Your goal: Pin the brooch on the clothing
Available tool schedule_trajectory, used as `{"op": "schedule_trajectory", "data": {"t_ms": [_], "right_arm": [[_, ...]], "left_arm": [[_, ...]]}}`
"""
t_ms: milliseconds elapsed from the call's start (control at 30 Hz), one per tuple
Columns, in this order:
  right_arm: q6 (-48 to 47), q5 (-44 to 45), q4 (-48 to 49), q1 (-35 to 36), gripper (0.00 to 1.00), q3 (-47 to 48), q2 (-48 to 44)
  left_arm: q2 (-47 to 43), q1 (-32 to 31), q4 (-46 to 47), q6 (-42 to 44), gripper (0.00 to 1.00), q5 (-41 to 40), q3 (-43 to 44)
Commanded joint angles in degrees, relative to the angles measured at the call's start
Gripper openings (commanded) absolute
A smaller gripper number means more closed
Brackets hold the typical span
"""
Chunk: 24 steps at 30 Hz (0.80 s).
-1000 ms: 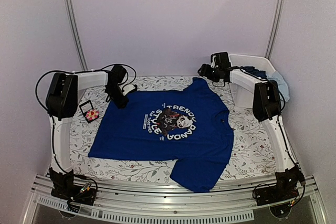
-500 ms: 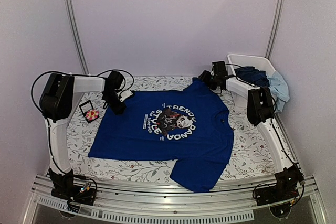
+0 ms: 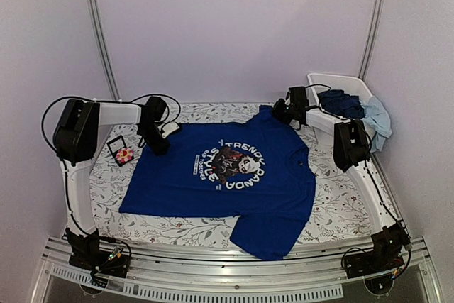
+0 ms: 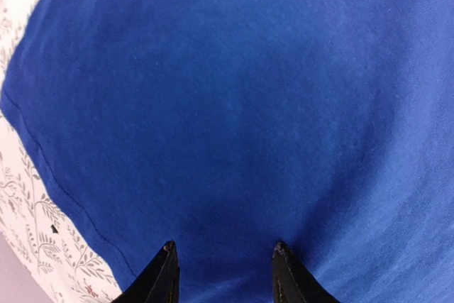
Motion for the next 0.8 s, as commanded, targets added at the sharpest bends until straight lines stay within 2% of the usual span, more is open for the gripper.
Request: {"op": "schedule_trajectory", "data": {"t_ms": [0, 233, 400, 600, 767], "right_arm": [[2.1, -4.3, 2.5, -1.5, 0.0, -0.8, 0.3], [-3.7, -7.2, 6.8, 0.1, 0.0, -10.1, -11.0], [-10.8, -9.2, 10.2, 3.3, 0.0, -19.0, -18.6], [-17.3, -10.9, 7.6, 6.6, 0.0, -23.2, -21.9], [-21.2, -13.2, 4.6, 9.8, 0.0, -30.5, -24.8]], "left_arm": [[-1.7, 0.1, -3.9, 1.0, 0.45, 1.6, -1.9], [-3.8, 0.2, -4.3, 1.6, 0.45, 2.8, -1.9], [-4.3, 0.2, -6.5, 0.6, 0.46, 7.6, 1.1], [-3.1, -0.2, -9.7, 0.7, 0.46, 14.8, 7.6], [-1.9, -1.2, -11.6, 1.1, 0.49, 16.2, 11.7]]}}
